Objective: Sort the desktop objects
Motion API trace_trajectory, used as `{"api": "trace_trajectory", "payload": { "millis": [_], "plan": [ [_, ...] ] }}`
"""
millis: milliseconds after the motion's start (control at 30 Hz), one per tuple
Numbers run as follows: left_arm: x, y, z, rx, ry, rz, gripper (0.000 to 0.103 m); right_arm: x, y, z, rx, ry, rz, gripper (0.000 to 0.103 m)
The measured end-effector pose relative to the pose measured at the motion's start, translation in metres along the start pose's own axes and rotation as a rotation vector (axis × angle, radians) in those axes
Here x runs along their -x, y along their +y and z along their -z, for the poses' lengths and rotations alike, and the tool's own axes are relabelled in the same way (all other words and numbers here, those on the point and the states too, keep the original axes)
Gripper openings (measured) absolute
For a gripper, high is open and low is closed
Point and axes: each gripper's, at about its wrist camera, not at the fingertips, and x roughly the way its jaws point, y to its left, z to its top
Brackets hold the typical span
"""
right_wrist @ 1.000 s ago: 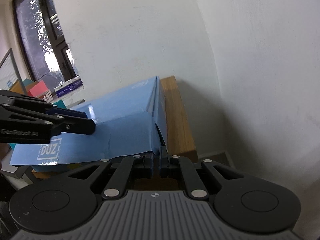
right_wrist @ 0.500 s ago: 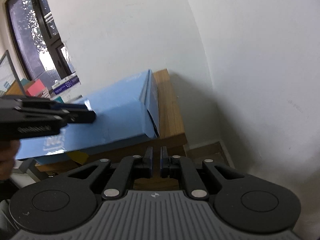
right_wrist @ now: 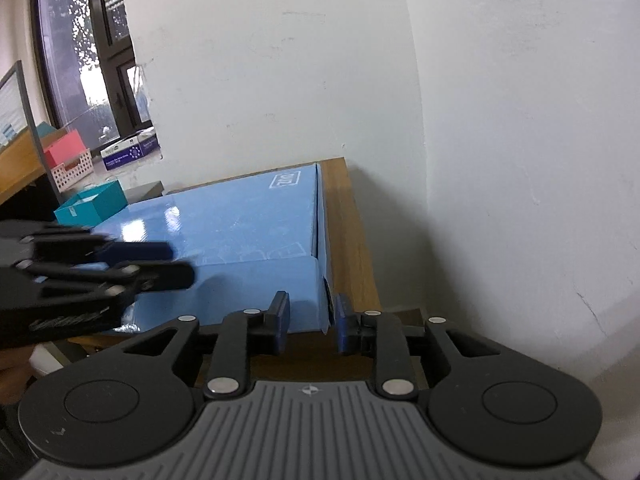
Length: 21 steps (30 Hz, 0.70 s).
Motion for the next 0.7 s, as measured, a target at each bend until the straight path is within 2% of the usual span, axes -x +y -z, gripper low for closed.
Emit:
{"api": "trace_trajectory", "payload": {
  "millis": [133,233,400,567,700],
  "plan": [
    [0.032,0.015,0.017,0.013,-0.039,-0.042,0.031,-0.004,0.006,-0.006,0.025,0.027,0.027,0.032],
    [0.063,0.026,0.037,0.006,-0.081,-0.114,0.039,-0.006,0.011,-0.007,0.045,0.053,0.049,0.032],
    [0.106,0.048,0.077,0.067,-0.111,-0.237,0.039,-0.015,0.023,-0.008,0.071,0.095,0.091,0.032],
    [0.123,0.070,0.116,0.141,-0.072,-0.287,0.039,-0.016,0.030,-0.014,0.095,0.128,0.124,0.032],
    [0.113,0.075,0.135,0.128,-0.059,-0.317,0.039,-0.017,0.036,-0.017,0.112,0.154,0.135,0.032]
  ]
}}
